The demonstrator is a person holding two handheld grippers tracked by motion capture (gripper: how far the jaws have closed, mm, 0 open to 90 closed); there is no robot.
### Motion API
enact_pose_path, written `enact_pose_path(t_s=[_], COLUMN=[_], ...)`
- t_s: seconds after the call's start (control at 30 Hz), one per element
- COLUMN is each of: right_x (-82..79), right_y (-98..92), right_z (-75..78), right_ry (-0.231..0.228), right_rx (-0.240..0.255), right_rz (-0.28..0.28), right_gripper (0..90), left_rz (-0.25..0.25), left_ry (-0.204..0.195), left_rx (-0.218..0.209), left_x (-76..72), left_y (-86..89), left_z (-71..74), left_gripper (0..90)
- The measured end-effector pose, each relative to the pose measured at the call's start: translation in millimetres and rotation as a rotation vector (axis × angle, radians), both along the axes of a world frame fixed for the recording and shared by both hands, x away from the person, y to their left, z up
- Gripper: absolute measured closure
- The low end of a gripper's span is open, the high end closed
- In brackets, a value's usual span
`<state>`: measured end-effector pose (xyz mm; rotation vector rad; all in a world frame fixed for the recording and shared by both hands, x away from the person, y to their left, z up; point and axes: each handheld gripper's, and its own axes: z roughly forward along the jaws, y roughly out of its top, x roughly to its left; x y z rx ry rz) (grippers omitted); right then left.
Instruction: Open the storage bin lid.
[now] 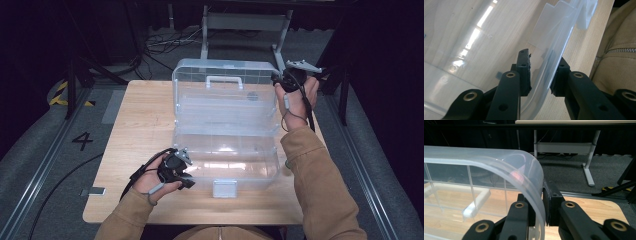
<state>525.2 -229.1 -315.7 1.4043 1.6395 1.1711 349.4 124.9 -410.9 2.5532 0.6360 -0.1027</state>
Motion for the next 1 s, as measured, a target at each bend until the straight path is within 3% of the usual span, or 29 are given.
enact_pose_path(t_s=[0.47, 1.0], right_x=[13.4, 24.4], right_y=[-1.2, -6.2], right_z=[-7.0, -21.1], right_ry=[0.004, -0.041], right_rx=[0.001, 0.025], right_rz=[0.004, 0.032], right_gripper=[82.4, 81.1], left_rz=[-0.003, 0.002], left_ry=[0.004, 0.008], left_rx=[-0.003, -0.011], left_x=[0.6, 0.5], left_y=[0.1, 0.0], left_z=[0.1, -0.1], left_gripper=[73.4, 73.4])
